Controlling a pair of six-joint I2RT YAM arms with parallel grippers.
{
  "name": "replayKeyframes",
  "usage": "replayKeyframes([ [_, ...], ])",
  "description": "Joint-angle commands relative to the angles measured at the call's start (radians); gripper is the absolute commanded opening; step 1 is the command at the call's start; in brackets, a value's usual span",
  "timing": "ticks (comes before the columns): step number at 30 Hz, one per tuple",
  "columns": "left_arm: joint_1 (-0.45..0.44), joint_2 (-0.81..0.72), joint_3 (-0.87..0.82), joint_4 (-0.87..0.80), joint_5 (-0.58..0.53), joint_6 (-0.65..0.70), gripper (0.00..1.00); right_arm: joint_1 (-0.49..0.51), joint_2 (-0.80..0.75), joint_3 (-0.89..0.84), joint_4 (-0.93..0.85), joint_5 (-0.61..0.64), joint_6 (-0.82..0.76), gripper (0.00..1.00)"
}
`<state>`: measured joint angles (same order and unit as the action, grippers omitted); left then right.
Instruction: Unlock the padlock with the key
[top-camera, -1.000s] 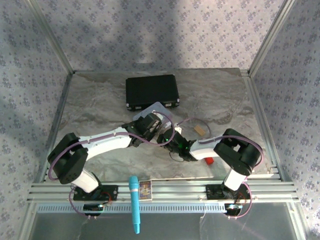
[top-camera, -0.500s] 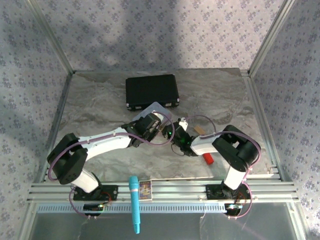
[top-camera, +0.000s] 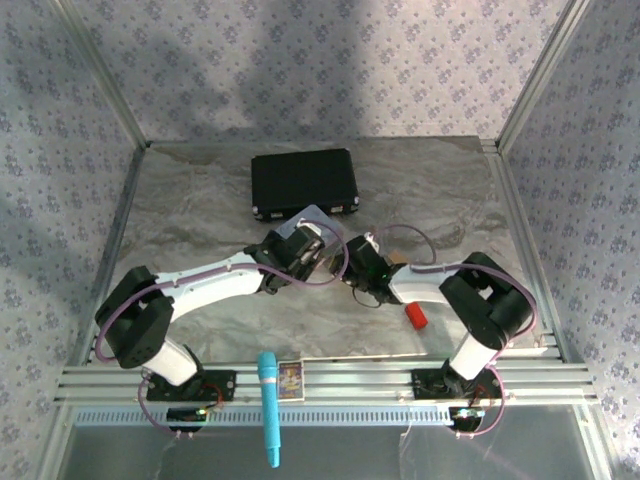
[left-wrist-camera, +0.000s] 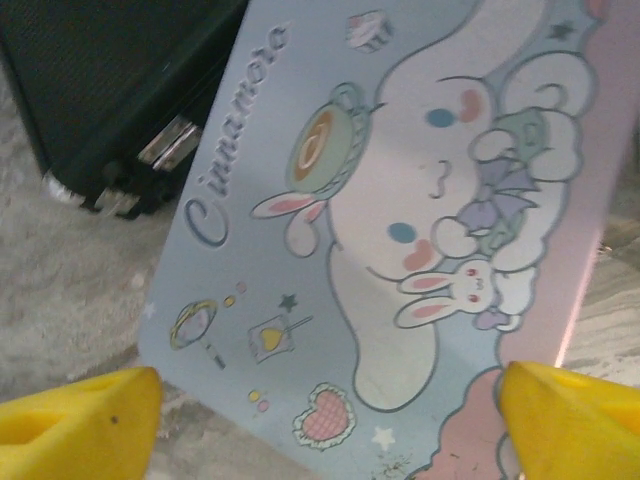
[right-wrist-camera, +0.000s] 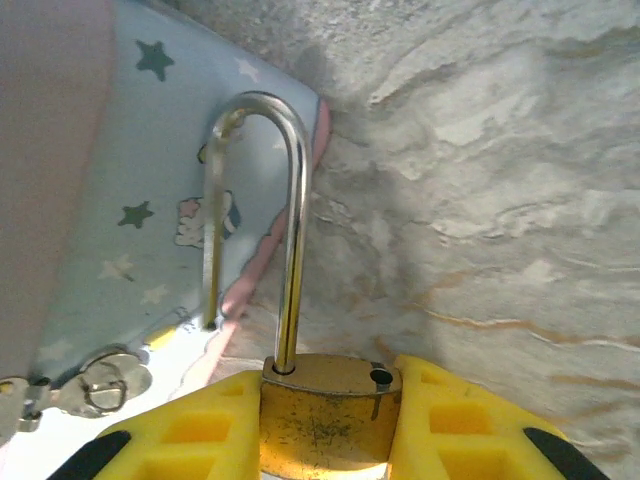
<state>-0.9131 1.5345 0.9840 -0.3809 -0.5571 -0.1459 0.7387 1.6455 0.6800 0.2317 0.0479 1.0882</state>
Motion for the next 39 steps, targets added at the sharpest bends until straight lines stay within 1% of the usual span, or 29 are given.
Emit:
replayKeyframes([
  [1, -0.017, 0.002, 0.017, -0.154, -0.040, -0.060, 0.97, -0.058, 0.027, 0.032, -0.450, -0.071, -0.172, 0.29],
  [3, -0.022, 0.000, 0.024, -0.170, -0.054, -0.100, 1.00, -0.084, 0.062, 0.076, -0.556, -0.100, -0.241, 0.29],
  [8, -0.050, 0.012, 0.050, -0.223, -0.068, -0.177, 1.00, -0.124, 0.114, 0.146, -0.743, -0.103, -0.368, 0.31],
  [11, -0.087, 0.037, 0.072, -0.270, -0.104, -0.226, 1.00, -0.139, 0.164, 0.202, -0.865, -0.095, -0.443, 0.32],
  [14, -0.111, 0.058, 0.087, -0.325, -0.133, -0.293, 1.00, -0.129, 0.187, 0.250, -0.954, -0.040, -0.452, 0.33],
  [19, -0.115, 0.058, 0.059, -0.324, -0.139, -0.382, 1.00, -0.109, 0.157, 0.279, -1.042, 0.055, -0.452, 0.35],
  [24, -0.110, 0.079, 0.061, -0.355, -0.226, -0.431, 1.00, -0.107, 0.108, 0.279, -1.094, 0.094, -0.452, 0.38],
  [27, -0.087, 0.054, 0.039, -0.332, -0.236, -0.440, 1.00, -0.103, 0.089, 0.281, -1.113, 0.102, -0.452, 0.42],
  [32, -0.005, 0.000, -0.027, -0.235, -0.189, -0.419, 1.00, -0.094, 0.078, 0.279, -1.117, 0.088, -0.453, 0.49],
  [37, 0.056, -0.055, -0.070, -0.234, -0.183, -0.412, 1.00, -0.082, 0.046, 0.277, -1.102, 0.089, -0.452, 0.53],
  [39, 0.078, -0.090, -0.093, -0.226, -0.165, -0.409, 1.00, -0.074, 0.019, 0.280, -1.092, 0.088, -0.452, 0.56],
])
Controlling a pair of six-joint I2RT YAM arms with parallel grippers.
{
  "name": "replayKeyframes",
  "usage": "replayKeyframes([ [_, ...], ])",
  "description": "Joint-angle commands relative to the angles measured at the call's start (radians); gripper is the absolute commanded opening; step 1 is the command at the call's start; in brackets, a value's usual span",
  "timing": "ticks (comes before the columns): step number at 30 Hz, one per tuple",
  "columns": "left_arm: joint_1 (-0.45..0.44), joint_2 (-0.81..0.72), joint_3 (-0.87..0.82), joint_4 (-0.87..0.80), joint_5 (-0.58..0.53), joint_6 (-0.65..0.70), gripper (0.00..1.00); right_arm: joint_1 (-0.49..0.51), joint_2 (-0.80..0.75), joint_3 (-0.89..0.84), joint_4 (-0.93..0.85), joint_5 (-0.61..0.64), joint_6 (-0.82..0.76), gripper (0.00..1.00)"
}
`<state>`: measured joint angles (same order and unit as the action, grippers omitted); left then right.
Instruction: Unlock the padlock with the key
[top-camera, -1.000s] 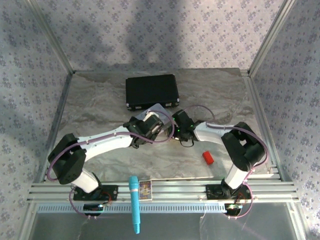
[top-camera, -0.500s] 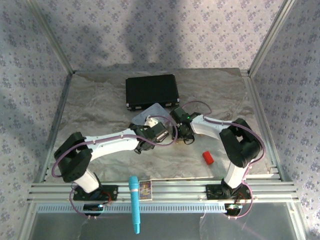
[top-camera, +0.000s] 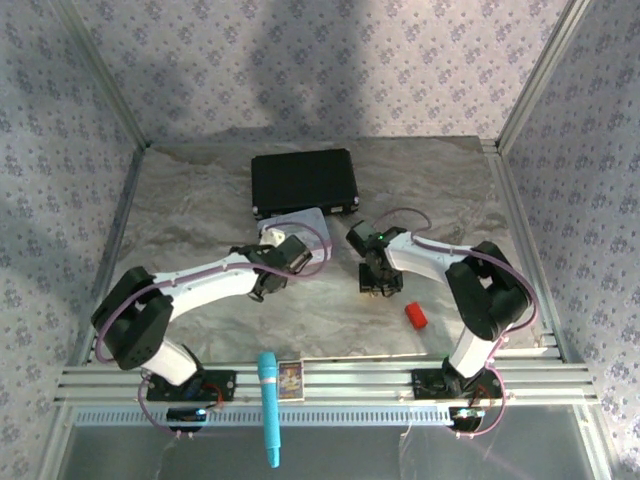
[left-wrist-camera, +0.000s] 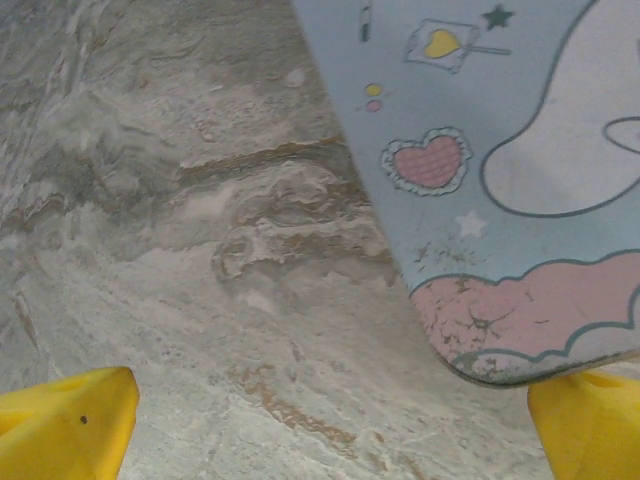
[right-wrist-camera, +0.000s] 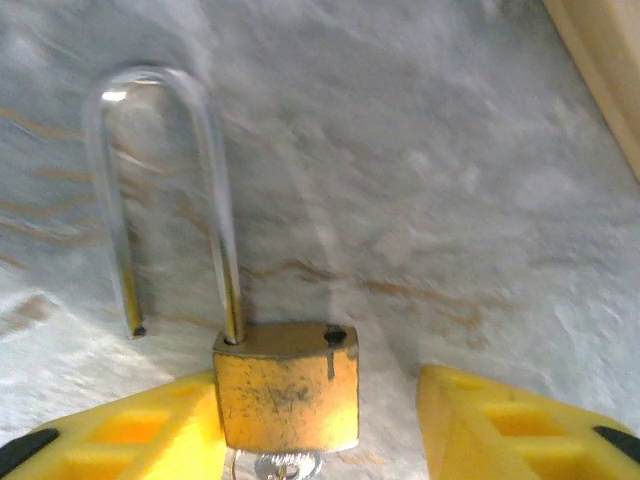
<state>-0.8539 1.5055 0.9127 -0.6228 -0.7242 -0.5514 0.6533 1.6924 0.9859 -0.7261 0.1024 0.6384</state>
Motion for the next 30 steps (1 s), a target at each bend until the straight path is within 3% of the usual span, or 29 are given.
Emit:
replayKeyframes([
  [1, 0.033, -0.085, -0.036, 0.025, 0.016, 0.001, 1.00, 0.014, -0.039, -0.020, -0.135, 0.036, -0.002, 0.57],
  [7, 0.068, -0.246, -0.110, 0.103, 0.113, 0.061, 1.00, 0.011, -0.128, -0.003, -0.066, -0.044, -0.062, 0.73],
  [13, 0.101, -0.385, -0.134, 0.131, 0.184, 0.084, 1.00, -0.036, -0.256, -0.033, 0.070, -0.093, -0.096, 0.76],
  [14, 0.122, -0.412, -0.143, 0.140, 0.185, 0.093, 1.00, -0.040, -0.291, -0.040, 0.095, -0.069, -0.102, 0.82],
  [15, 0.150, -0.437, -0.153, 0.151, 0.182, 0.098, 1.00, -0.041, -0.326, -0.049, 0.118, -0.035, -0.110, 0.97],
  [16, 0.184, -0.469, -0.167, 0.170, 0.178, 0.103, 1.00, -0.042, -0.371, -0.062, 0.154, 0.016, -0.120, 0.99],
  [19, 0.270, -0.574, -0.238, 0.295, 0.096, 0.130, 1.00, -0.053, -0.481, -0.061, 0.191, 0.168, -0.170, 0.99],
  [22, 0.366, -0.643, -0.326, 0.466, 0.098, 0.206, 1.00, -0.090, -0.545, -0.103, 0.299, 0.291, -0.291, 0.99],
  [26, 0.533, -0.652, -0.378, 0.549, 0.145, 0.217, 1.00, -0.200, -0.544, -0.147, 0.395, 0.400, -0.368, 0.99],
  [30, 0.589, -0.604, -0.497, 0.819, 0.087, 0.333, 1.00, -0.347, -0.518, -0.198, 0.489, 0.433, -0.413, 0.98],
])
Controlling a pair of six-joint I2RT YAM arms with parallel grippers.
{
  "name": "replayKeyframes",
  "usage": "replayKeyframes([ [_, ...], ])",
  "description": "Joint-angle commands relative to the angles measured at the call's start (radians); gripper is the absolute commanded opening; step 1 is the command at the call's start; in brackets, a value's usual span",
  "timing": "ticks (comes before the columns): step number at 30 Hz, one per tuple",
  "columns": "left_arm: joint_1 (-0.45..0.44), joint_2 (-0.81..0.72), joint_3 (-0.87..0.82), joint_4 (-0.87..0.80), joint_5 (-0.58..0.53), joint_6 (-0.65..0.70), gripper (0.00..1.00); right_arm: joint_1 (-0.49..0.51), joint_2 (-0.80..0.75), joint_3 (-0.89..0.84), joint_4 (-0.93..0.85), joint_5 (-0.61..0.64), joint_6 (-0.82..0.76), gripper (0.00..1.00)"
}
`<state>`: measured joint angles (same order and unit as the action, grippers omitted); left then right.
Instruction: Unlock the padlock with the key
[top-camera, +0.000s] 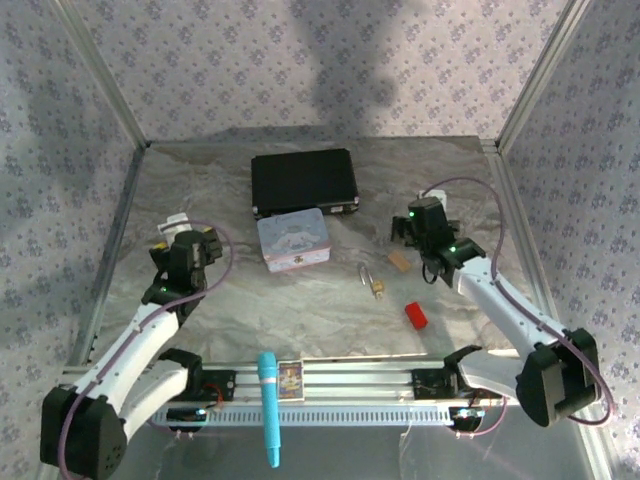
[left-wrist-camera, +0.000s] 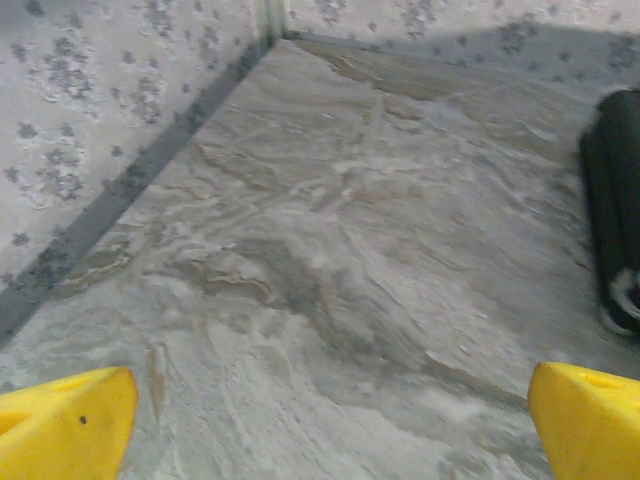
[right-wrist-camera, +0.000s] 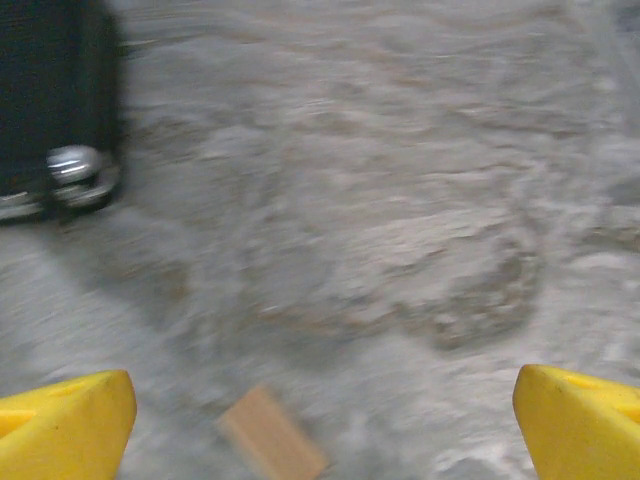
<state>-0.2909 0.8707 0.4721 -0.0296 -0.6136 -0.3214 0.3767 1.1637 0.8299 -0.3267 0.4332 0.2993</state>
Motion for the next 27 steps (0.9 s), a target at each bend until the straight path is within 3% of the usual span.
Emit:
replayKeyframes([
  [1, 0.048, 0.054, -0.073, 0.276, -0.009, 0.135, 1.00, -0.109, -0.001, -0.088, 0.152, 0.098, -0.102, 0.98],
  [4, 0.125, 0.150, -0.090, 0.360, 0.021, 0.146, 1.00, -0.202, -0.022, -0.250, 0.379, 0.098, -0.179, 0.98],
  [7, 0.209, 0.268, -0.097, 0.435, 0.111, 0.148, 1.00, -0.300, 0.010, -0.351, 0.543, 0.015, -0.189, 0.97],
  [10, 0.282, 0.375, -0.125, 0.609, 0.261, 0.171, 1.00, -0.326, 0.083, -0.403, 0.712, -0.021, -0.186, 0.97],
  [11, 0.299, 0.387, -0.109, 0.597, 0.307, 0.162, 1.00, -0.328, 0.119, -0.416, 0.775, -0.027, -0.202, 0.97],
  [15, 0.345, 0.481, -0.069, 0.661, 0.379, 0.149, 1.00, -0.345, 0.211, -0.395, 0.907, -0.075, -0.267, 0.98],
  [18, 0.354, 0.560, -0.074, 0.777, 0.375, 0.160, 1.00, -0.406, 0.293, -0.427, 1.049, -0.214, -0.257, 0.98],
  [22, 0.327, 0.565, -0.125, 0.863, 0.420, 0.209, 1.00, -0.389, 0.322, -0.397, 1.023, -0.274, -0.301, 0.99],
  [25, 0.311, 0.695, -0.144, 1.066, 0.489, 0.263, 1.00, -0.394, 0.334, -0.412, 1.059, -0.301, -0.307, 0.99],
  [26, 0.304, 0.641, -0.099, 0.883, 0.464, 0.251, 1.00, -0.396, 0.340, -0.418, 1.070, -0.314, -0.309, 0.99],
  [27, 0.301, 0.664, -0.083, 0.887, 0.445, 0.253, 1.00, -0.397, 0.350, -0.429, 1.102, -0.320, -0.313, 0.99],
])
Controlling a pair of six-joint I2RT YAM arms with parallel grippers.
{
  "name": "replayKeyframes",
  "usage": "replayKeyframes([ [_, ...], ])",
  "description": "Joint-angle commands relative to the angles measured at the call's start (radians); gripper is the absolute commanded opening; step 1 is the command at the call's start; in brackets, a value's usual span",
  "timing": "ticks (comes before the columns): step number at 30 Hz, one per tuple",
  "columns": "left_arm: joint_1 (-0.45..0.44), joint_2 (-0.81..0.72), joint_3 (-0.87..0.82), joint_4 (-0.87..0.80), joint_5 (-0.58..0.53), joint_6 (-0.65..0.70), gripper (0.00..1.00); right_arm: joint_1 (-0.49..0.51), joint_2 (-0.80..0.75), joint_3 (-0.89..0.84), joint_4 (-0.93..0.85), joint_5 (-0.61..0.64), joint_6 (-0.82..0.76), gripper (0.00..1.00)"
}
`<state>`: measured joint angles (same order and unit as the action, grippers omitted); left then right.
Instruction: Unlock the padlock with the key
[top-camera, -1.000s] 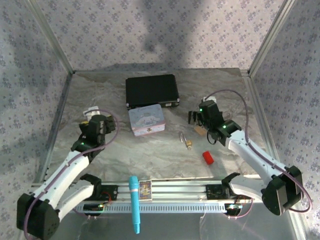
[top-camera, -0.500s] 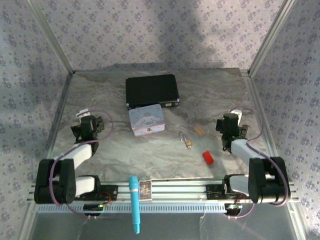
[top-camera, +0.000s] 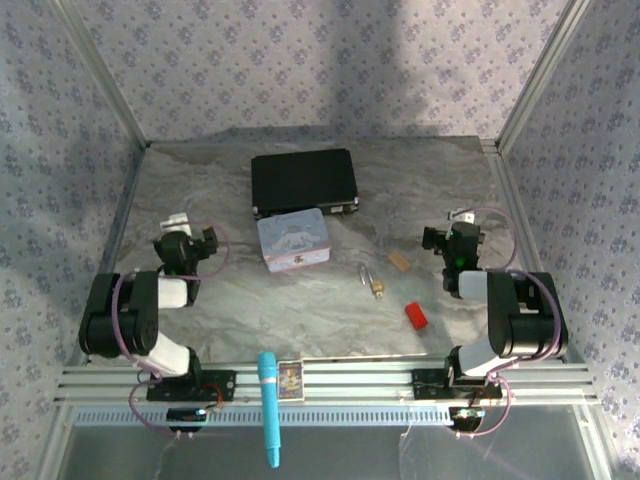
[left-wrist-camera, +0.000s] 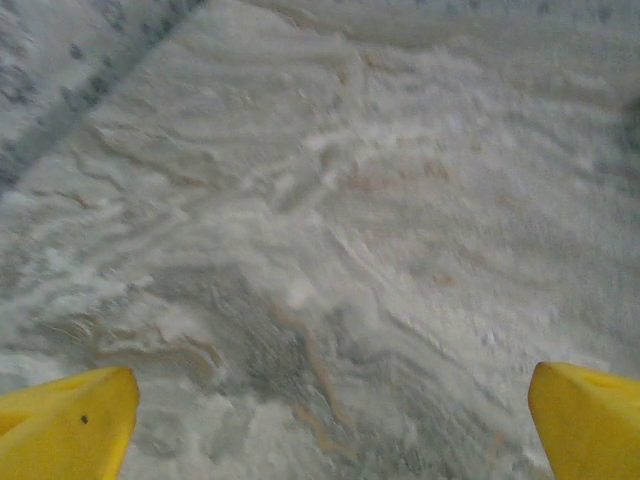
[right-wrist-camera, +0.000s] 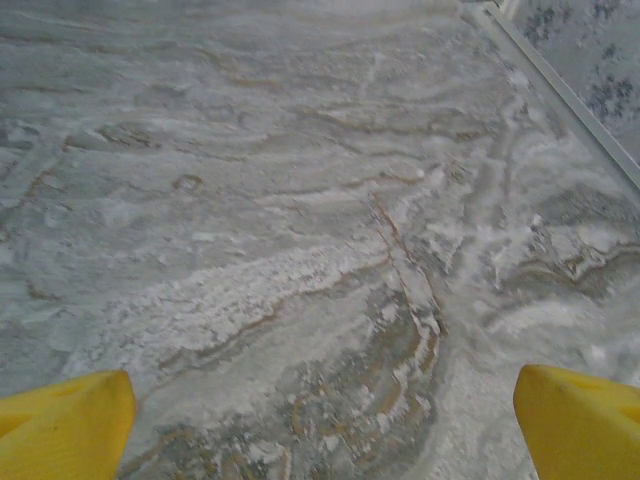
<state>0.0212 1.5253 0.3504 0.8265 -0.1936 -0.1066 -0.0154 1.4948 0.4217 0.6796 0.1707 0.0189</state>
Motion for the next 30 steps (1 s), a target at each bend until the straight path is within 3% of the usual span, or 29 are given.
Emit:
replayKeyframes([
  [1, -0.019, 0.030, 0.030, 0.092, 0.014, 0.052, 1.00, -0.002, 0.027, -0.032, 0.121, -0.049, -0.035, 0.99],
  [3, -0.029, 0.006, 0.049, 0.004, -0.002, 0.050, 1.00, -0.001, 0.026, -0.030, 0.116, -0.050, -0.034, 0.99],
  [4, -0.028, 0.020, 0.038, 0.059, -0.006, 0.054, 1.00, -0.001, 0.026, -0.029, 0.114, -0.051, -0.034, 0.99],
  [6, -0.028, 0.005, 0.050, 0.003, -0.006, 0.050, 1.00, -0.001, 0.026, -0.030, 0.115, -0.051, -0.034, 0.99],
  [30, -0.039, 0.009, 0.047, 0.022, -0.026, 0.056, 1.00, -0.007, 0.023, -0.026, 0.103, -0.082, -0.040, 0.99],
])
